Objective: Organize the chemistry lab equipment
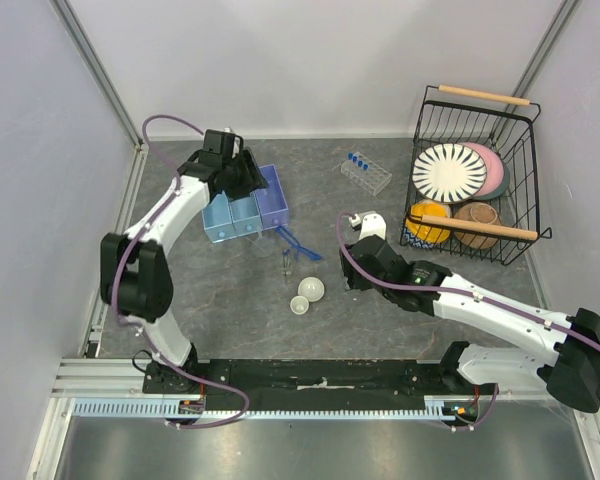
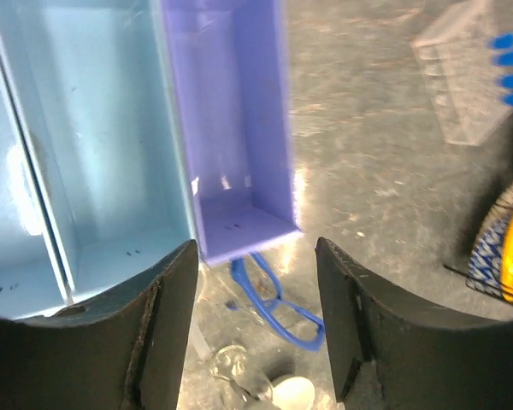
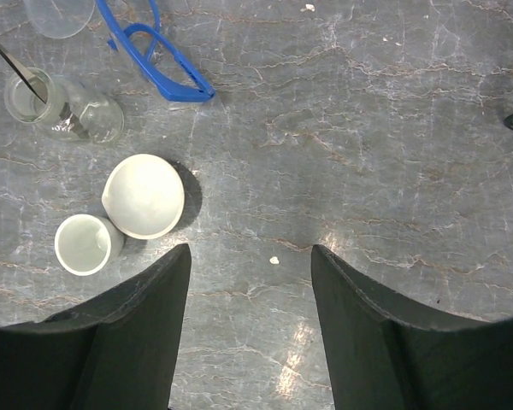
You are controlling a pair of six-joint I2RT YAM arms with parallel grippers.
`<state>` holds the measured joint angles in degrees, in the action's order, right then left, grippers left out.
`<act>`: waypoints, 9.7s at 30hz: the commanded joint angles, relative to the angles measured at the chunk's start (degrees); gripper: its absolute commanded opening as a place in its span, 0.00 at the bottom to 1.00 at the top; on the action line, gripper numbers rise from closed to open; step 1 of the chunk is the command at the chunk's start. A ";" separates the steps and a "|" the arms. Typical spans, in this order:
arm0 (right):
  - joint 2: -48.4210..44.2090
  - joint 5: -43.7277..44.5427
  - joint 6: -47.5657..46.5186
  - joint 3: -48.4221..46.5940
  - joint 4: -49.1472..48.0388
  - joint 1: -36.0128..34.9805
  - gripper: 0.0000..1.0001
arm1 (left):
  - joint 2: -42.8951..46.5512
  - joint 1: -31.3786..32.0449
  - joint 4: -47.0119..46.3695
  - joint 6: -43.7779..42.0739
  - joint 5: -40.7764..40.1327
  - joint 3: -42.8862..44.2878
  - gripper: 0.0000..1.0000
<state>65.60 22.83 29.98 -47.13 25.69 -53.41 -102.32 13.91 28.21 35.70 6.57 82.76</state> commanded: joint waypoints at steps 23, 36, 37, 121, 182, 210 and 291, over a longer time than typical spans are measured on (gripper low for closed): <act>11.90 -16.32 -5.80 -9.71 -22.97 -3.81 0.67 | 61.53 17.99 10.46 -7.49 -7.79 -29.67 0.79; 24.66 -7.10 -10.11 -14.65 -31.23 -6.62 0.64 | 73.58 18.08 14.59 -11.18 -7.09 -31.34 0.77; 25.36 -6.84 -10.46 -15.52 -30.88 -6.62 0.64 | 73.67 17.99 14.77 -11.44 -7.10 -31.52 0.77; 22.47 4.85 -15.30 -20.71 -27.72 -10.40 0.00 | 72.26 17.99 12.75 -13.82 -8.41 -34.33 0.78; 74.32 -19.58 -13.01 -81.98 -4.87 12.19 0.00 | 66.20 17.99 6.69 -16.81 7.23 -34.69 0.78; 58.34 -13.16 -18.36 -72.06 -3.02 12.19 0.55 | 64.88 17.99 6.51 -17.25 6.53 -35.04 0.78; 57.60 -19.84 -17.68 -71.95 1.39 8.76 0.00 | 64.70 17.99 6.95 -15.58 6.97 -33.98 0.85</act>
<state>116.66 1.93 8.12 -114.13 30.02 -44.42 -38.13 31.75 37.12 20.49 12.62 48.05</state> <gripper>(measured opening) 0.022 0.853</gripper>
